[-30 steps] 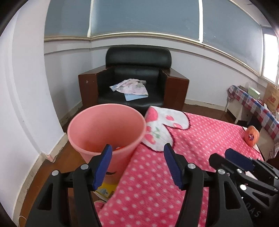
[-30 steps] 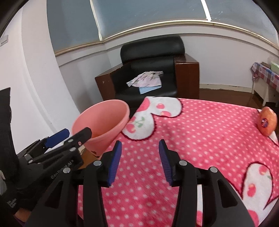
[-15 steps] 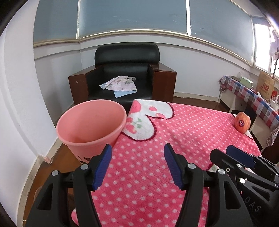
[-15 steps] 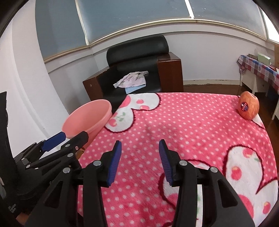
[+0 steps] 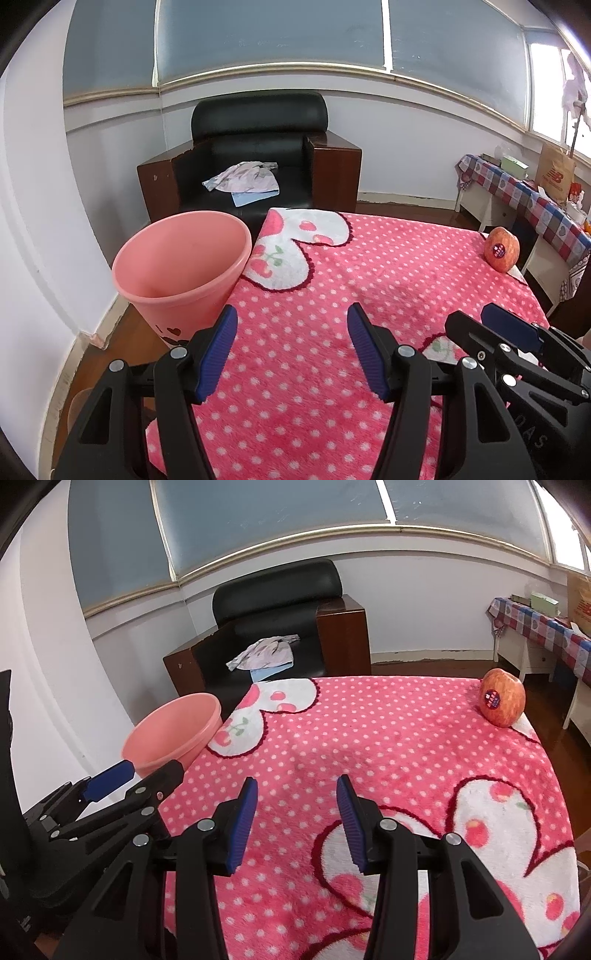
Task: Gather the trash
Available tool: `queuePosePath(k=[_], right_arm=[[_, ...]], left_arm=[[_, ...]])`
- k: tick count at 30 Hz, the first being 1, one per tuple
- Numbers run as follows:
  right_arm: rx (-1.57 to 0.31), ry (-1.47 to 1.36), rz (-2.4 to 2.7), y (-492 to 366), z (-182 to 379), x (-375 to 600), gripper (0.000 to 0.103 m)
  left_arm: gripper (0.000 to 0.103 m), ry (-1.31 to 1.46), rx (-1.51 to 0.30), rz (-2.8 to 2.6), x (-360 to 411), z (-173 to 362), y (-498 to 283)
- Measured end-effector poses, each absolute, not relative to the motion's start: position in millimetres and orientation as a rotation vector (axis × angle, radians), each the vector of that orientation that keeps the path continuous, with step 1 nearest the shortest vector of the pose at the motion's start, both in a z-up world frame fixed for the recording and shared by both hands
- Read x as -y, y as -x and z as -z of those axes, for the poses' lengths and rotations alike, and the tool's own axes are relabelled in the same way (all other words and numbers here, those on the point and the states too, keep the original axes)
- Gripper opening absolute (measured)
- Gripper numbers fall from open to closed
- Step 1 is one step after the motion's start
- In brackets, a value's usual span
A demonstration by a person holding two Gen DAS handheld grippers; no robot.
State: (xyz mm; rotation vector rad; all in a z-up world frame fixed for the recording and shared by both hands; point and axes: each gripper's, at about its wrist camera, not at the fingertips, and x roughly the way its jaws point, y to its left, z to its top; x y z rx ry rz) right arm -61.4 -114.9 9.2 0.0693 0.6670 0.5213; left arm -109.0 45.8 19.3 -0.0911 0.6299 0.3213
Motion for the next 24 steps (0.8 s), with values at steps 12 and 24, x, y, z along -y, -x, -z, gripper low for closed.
queuePosePath(k=[12,24], right_arm=[[-0.652,-0.077,-0.503,65.4,-11.9,123.7,0.045],[-0.644,-0.089,-0.493,68.3,-12.8,130.3,0.045]], left_arm=[[0.061,0.077,-0.62,-0.312,-37.3,-21.7,113.2],[0.061,0.066,-0.624,-0.3,-31.2,-22.0,114.2]])
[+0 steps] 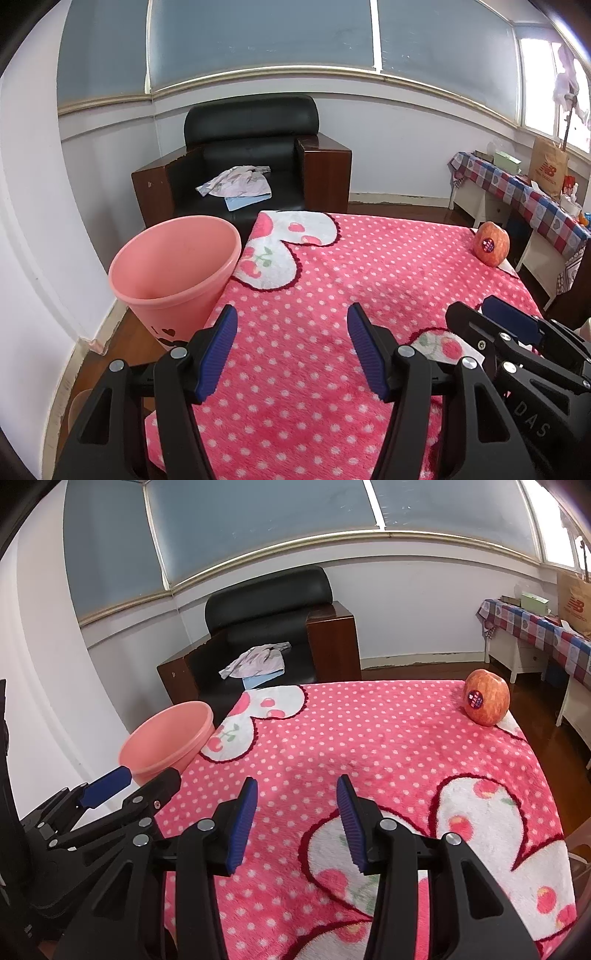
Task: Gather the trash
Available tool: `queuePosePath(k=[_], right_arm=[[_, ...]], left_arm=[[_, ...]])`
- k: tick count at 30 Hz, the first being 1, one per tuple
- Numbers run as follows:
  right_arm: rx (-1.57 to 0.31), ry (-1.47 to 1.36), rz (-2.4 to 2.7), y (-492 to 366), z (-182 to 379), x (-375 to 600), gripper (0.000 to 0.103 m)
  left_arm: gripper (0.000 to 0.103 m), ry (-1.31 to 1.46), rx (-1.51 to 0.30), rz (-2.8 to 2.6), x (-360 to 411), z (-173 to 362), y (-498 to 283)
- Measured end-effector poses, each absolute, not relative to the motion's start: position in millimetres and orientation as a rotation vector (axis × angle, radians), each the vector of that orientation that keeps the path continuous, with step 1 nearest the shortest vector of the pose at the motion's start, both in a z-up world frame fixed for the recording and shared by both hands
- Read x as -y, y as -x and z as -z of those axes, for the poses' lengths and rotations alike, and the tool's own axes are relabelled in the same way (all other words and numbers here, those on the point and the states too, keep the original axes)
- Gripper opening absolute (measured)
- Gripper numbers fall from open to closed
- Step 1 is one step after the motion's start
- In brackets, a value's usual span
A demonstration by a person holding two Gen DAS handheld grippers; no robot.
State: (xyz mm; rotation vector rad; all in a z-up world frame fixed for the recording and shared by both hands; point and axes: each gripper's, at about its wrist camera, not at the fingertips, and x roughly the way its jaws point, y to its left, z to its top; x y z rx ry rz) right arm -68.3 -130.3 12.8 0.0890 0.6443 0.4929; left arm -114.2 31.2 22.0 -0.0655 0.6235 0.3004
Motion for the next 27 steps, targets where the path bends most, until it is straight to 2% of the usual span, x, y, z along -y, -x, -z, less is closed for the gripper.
queuePosePath(k=[27], right_arm=[[-0.647,-0.101,-0.464,68.8,-11.3,140.9,0.045]], left_arm=[[0.061,0.033,-0.636,-0.263,-17.8,-19.4,112.1]])
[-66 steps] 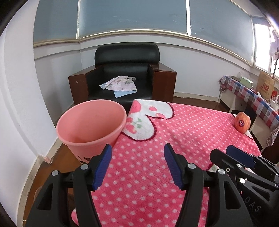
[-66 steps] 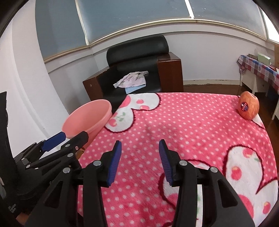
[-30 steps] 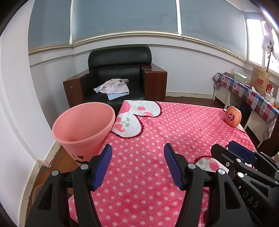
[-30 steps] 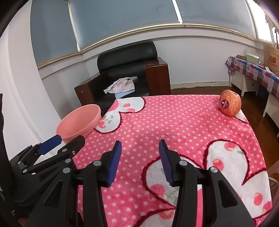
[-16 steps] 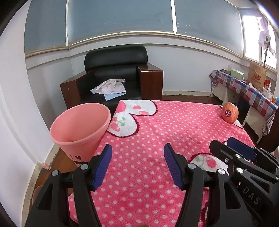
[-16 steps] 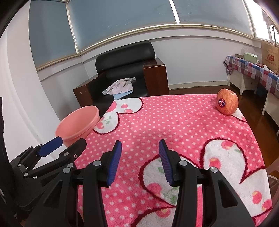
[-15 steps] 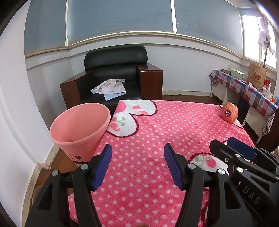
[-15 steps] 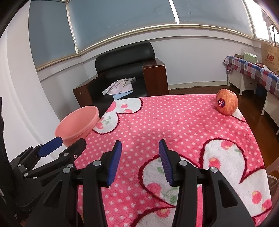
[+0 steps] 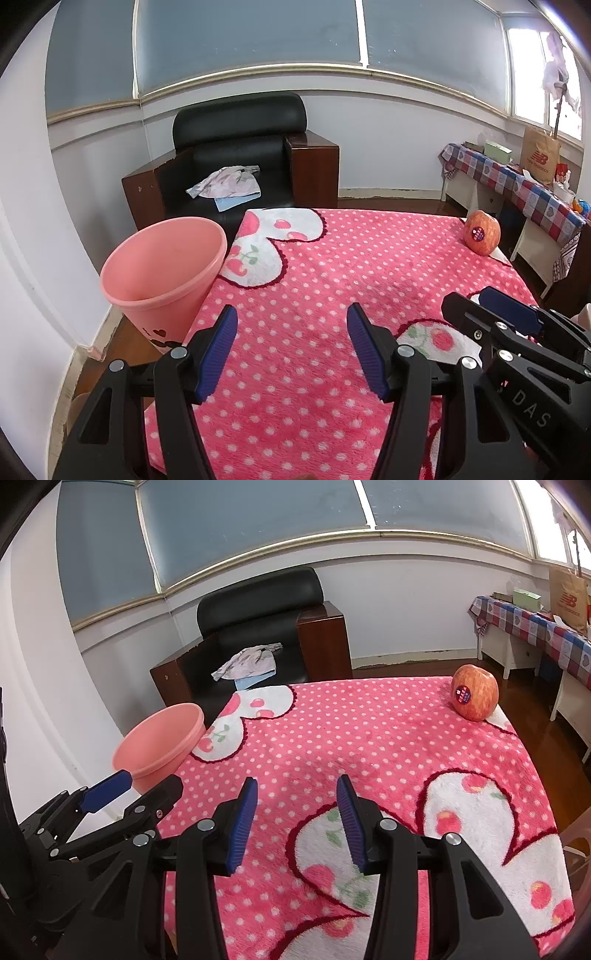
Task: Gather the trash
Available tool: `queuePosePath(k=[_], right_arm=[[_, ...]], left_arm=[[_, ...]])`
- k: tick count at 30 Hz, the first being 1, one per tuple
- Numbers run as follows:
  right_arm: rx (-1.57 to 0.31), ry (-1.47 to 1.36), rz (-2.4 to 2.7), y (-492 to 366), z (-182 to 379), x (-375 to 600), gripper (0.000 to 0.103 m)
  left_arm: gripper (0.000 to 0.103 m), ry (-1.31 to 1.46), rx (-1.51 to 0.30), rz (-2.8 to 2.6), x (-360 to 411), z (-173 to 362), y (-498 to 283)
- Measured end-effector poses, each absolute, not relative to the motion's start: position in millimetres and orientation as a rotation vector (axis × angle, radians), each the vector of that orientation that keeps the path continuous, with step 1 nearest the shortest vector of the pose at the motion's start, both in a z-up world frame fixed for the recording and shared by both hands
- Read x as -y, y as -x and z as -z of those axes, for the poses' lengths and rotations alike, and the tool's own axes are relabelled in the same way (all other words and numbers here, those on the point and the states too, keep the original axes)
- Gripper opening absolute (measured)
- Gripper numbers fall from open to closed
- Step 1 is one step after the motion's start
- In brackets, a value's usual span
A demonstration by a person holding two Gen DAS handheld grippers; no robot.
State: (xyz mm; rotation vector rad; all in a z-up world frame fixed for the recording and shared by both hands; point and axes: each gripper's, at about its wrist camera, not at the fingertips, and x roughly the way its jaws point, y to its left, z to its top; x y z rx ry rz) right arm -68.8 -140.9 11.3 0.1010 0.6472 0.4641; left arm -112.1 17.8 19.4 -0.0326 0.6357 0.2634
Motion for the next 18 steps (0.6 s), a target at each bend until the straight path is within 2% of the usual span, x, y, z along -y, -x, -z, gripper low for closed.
queuePosePath(k=[18], right_arm=[[-0.663,-0.104,-0.453,68.6,-8.0,144.0,0.045]], left_arm=[[0.061,0.033,-0.641,-0.255,-13.7,-17.8,110.2]])
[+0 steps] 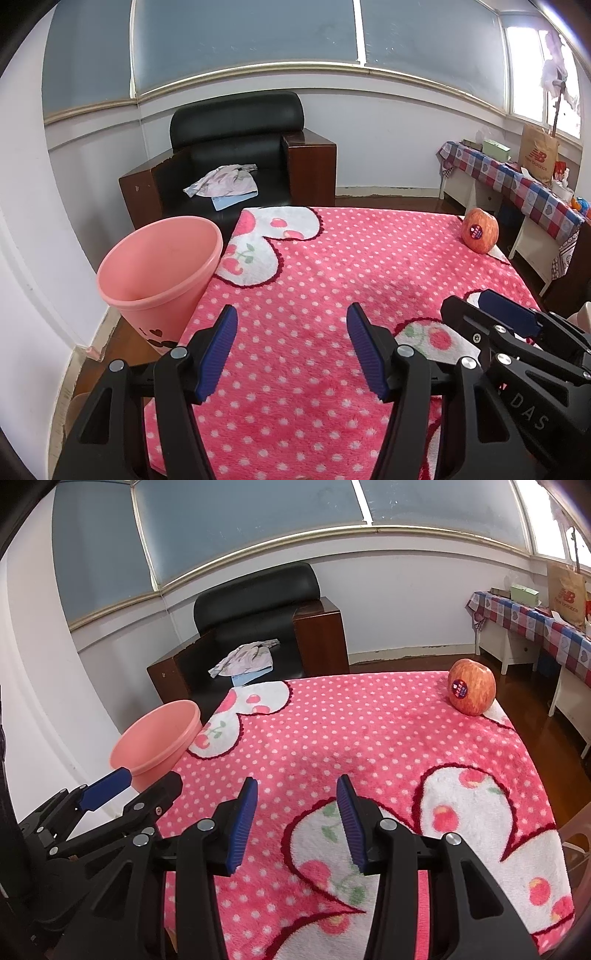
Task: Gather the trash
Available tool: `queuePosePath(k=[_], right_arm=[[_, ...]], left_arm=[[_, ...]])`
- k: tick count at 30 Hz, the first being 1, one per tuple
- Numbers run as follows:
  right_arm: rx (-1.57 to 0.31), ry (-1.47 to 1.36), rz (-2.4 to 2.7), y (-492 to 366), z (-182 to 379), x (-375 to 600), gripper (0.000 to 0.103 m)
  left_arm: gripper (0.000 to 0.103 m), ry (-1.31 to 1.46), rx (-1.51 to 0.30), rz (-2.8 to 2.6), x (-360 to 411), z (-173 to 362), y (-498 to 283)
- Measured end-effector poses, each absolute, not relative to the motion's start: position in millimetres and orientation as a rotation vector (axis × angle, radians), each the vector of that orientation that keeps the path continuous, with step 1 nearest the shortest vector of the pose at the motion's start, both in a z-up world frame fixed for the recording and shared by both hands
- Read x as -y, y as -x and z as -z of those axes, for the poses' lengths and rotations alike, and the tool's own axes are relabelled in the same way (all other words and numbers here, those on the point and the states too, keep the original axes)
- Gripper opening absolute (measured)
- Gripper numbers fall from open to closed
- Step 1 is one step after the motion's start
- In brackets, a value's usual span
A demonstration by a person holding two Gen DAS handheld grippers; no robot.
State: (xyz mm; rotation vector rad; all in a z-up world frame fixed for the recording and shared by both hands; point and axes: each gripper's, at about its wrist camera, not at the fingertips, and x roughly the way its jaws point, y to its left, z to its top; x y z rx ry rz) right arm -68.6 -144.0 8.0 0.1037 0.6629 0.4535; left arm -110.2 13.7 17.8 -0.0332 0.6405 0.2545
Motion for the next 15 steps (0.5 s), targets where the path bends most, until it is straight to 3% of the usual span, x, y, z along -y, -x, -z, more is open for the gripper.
queuePosePath(k=[15], right_arm=[[-0.663,-0.105,-0.446,69.4,-8.3,146.4,0.045]], left_arm=[[0.061,0.029,-0.64,-0.242,-12.7,-17.6,109.4]])
